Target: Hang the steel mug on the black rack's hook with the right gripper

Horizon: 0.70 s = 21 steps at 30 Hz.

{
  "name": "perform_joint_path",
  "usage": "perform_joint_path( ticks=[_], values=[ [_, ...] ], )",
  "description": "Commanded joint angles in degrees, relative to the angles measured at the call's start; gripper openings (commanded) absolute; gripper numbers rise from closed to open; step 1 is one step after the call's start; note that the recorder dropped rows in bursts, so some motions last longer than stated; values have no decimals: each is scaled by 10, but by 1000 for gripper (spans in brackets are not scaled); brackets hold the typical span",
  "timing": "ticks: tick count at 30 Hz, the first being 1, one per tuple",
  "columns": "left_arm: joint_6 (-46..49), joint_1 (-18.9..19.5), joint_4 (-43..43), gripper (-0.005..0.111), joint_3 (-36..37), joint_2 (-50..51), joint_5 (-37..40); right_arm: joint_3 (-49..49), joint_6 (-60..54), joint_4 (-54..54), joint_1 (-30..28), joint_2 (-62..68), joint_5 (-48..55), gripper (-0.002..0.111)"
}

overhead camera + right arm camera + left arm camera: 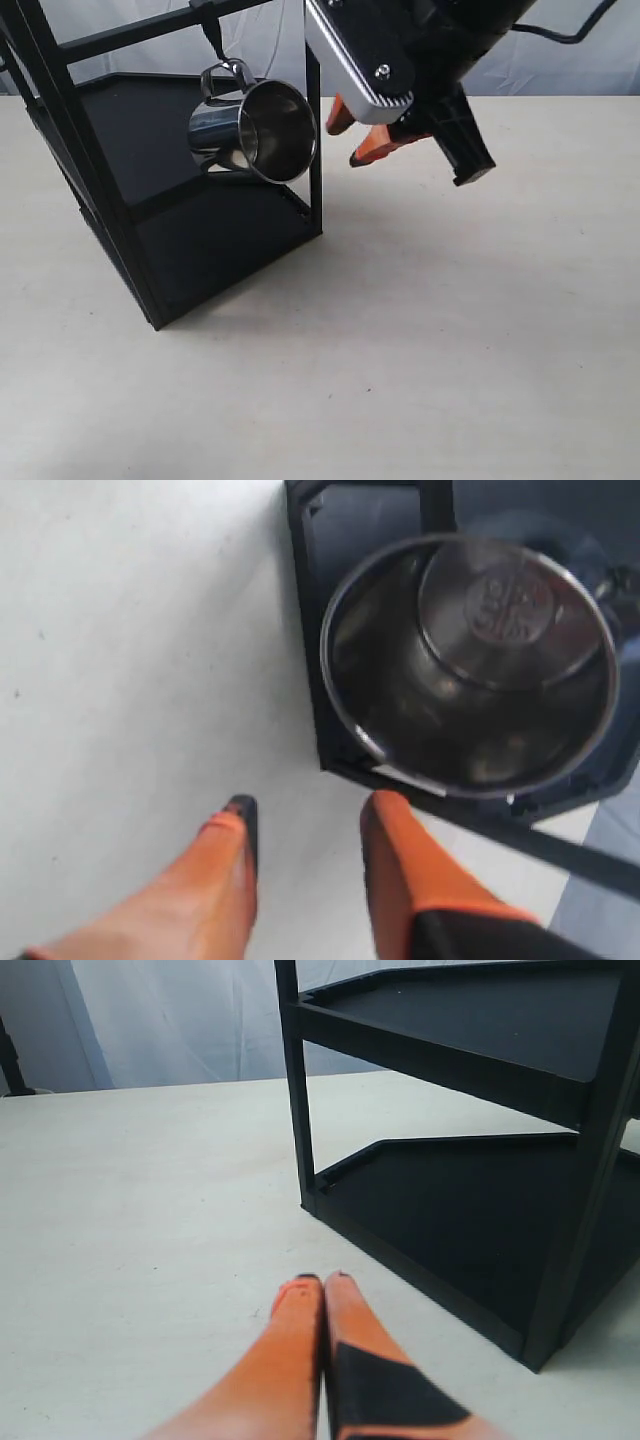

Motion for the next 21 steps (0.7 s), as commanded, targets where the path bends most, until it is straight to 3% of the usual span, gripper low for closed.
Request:
perform_joint_path(
  ticks=[1, 4, 9, 15, 21],
  values=[
    [-2, -1, 2, 0, -1, 2, -5, 4, 136, -46, -2, -39, 51, -1],
    [-2, -1, 2, 0, -1, 2, -5, 5, 285, -19, -2, -45, 51, -1],
    [-2, -1, 2, 0, -1, 2, -5, 43, 414, 40, -2, -45, 12, -1],
    [-2, -1, 2, 0, -1, 2, -5, 153, 515, 62, -4, -45, -152, -1],
    [-2, -1, 2, 0, -1, 2, -5, 286, 536, 211, -33, -68, -339, -1]
  ],
)
